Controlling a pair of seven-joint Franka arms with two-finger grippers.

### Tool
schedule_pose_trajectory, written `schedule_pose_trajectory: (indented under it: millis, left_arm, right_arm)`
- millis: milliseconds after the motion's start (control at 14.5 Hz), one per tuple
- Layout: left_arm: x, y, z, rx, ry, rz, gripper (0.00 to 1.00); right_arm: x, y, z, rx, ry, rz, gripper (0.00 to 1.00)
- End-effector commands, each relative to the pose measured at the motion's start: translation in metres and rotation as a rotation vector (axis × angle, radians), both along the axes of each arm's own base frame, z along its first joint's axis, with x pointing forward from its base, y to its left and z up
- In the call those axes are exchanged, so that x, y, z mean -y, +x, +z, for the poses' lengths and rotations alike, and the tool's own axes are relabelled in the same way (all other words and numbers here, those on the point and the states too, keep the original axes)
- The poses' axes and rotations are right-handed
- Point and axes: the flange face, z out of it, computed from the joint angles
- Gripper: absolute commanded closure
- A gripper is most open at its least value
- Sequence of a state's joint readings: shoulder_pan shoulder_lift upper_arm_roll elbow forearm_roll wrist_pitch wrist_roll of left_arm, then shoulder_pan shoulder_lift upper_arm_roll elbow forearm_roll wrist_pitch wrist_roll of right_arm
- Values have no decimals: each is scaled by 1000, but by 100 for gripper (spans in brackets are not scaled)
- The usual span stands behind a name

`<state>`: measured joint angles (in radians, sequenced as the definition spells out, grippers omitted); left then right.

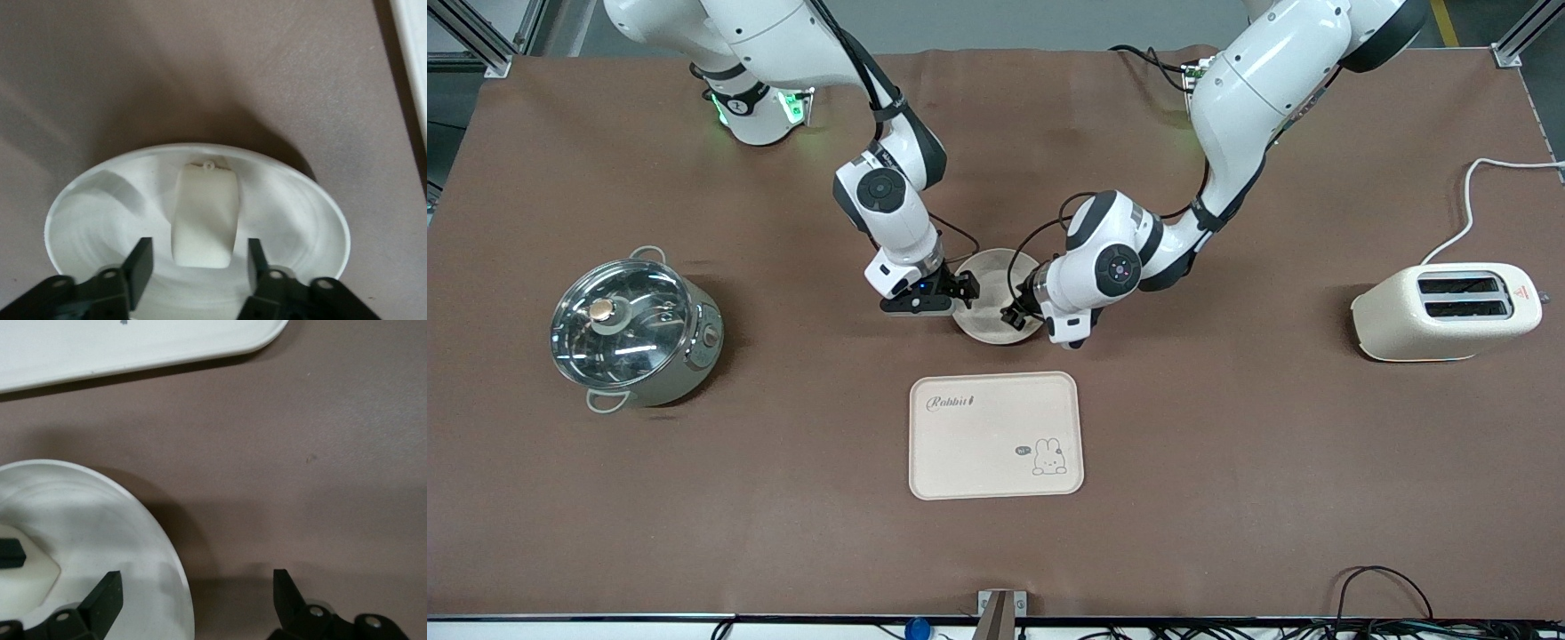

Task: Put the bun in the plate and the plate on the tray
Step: 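Carry the bun with the left gripper over the plate, then open the left gripper to drop the bun into the plate, then lift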

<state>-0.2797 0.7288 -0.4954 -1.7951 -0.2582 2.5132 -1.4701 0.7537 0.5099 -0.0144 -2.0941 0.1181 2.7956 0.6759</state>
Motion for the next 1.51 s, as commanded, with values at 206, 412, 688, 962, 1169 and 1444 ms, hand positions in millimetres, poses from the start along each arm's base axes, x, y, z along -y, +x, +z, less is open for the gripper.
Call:
schedule_pose_trajectory:
  millis: [206, 412, 688, 962, 1169, 1444]
  left_arm:
    - [-42, 41, 93, 57, 118, -48, 0]
    - [-81, 70, 153, 94, 227, -98, 0]
    - [-130, 99, 232, 122, 260, -193, 0]
    - [-200, 108, 309, 164, 260, -306, 0]
    - [-256, 104, 356, 241, 243, -474, 0]
    - [-310, 93, 400, 313, 320, -710, 0]
  right_arm:
    - [0, -6, -1, 3, 6, -1, 93]
    - [1, -5, -1, 2, 4, -3, 100]
    - [0, -6, -1, 3, 4, 6, 100]
    - [-3, -2, 7, 6, 14, -10, 100]
    - [-19, 5, 40, 12, 61, -80, 100]
    - [-35, 22, 82, 3, 84, -113, 100]
